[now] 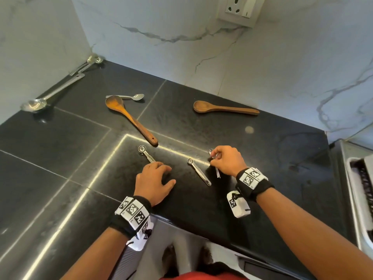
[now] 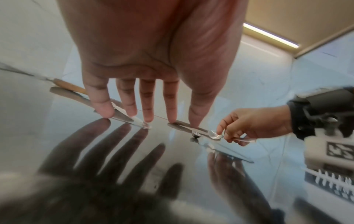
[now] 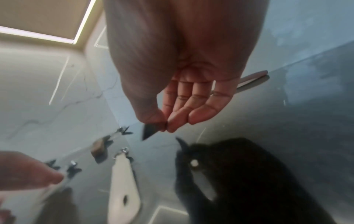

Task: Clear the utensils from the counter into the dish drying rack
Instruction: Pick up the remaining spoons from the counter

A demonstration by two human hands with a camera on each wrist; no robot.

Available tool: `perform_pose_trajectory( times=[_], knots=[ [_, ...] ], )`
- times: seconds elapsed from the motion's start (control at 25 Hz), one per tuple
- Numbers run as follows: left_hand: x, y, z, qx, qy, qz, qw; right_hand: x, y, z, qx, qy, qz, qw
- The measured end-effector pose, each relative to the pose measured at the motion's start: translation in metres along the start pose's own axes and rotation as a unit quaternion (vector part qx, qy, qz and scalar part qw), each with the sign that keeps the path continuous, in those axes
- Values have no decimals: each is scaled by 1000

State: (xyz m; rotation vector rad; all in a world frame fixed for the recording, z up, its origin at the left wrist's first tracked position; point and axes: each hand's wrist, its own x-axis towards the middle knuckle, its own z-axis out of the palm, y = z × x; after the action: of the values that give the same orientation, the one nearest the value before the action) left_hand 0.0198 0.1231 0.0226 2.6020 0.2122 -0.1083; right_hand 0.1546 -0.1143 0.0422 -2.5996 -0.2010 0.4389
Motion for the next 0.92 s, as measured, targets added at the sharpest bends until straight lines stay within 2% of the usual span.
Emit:
perform_pose_trajectory(
  times=[0.08,0.12,0.2,0.28,0.36,0.4,0.48,0.68,0.92],
  knots=[
    [2,-2,-6,-106,65,-1,992,-6,-7,3,94,23,-50,994],
    [3,-1,-9,-159,79,-12,984,-10,-16,6,147,19,-78,986],
    [2,5,-15,-289,58,-64,954,-19,-42,15,239,-34,-141,960],
    [1,14,-20,-447,41,-126,884,-24,-68,27,272,-96,-202,936],
    [-3,18,-27,-557,61,-175,809,-22,-88,39,262,-131,-247,924],
    [-5,17,-29,-577,79,-189,791,-21,-94,45,257,-145,-261,919],
    [-10,10,-30,-572,116,-208,785,-17,-99,54,248,-160,-277,915],
    [-16,-16,-36,-529,184,-278,781,16,-99,52,151,-152,-284,935],
    [-1,-52,-55,-504,191,-321,779,97,-134,26,44,-122,-242,962]
  ],
)
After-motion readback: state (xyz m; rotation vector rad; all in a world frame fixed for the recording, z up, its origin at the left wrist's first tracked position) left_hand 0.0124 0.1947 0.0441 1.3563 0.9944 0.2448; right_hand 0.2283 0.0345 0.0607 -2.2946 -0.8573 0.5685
